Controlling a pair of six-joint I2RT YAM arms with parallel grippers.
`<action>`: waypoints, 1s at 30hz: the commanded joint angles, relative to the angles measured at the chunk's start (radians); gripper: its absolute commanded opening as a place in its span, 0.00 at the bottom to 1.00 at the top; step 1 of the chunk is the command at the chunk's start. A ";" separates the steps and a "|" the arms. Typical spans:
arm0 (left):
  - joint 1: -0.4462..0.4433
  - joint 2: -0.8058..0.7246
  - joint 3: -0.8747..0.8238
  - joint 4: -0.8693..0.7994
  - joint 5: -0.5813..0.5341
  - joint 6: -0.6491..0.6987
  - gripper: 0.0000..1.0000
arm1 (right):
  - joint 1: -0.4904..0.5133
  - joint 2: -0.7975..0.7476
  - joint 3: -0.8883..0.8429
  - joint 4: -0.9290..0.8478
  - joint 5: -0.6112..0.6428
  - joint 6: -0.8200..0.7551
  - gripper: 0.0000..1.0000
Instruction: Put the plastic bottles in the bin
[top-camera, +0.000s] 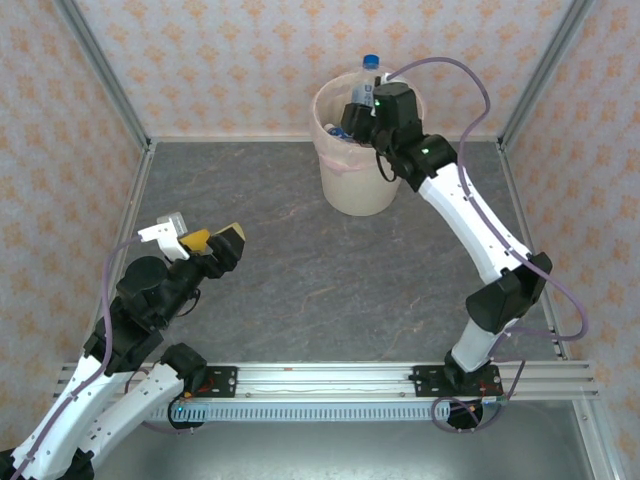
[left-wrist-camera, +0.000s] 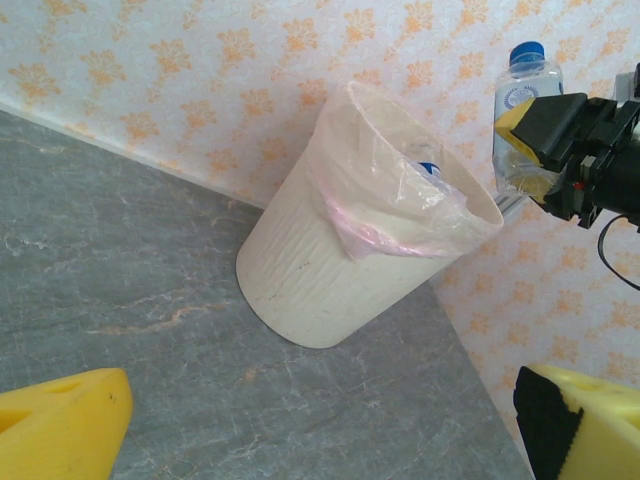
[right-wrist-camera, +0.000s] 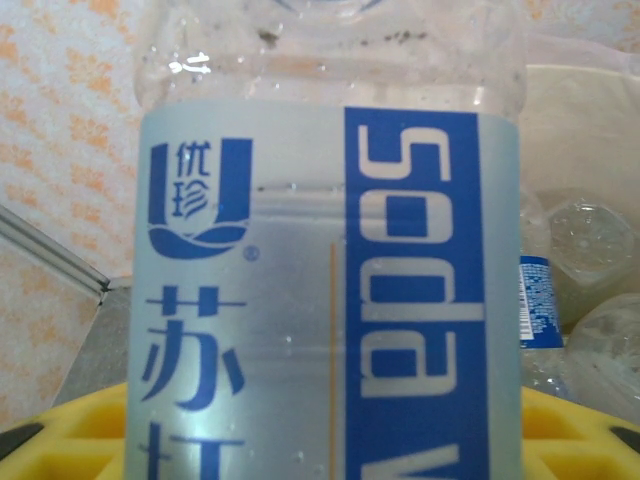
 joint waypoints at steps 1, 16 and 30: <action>0.010 0.000 0.024 0.032 0.023 0.010 0.99 | -0.021 0.021 0.054 -0.005 -0.055 0.049 0.50; 0.010 -0.018 0.009 0.012 0.010 0.010 0.99 | -0.042 0.211 0.259 -0.132 -0.072 0.008 0.59; 0.010 -0.025 0.003 0.008 0.006 0.010 0.99 | -0.043 0.175 0.268 -0.125 -0.051 0.003 1.00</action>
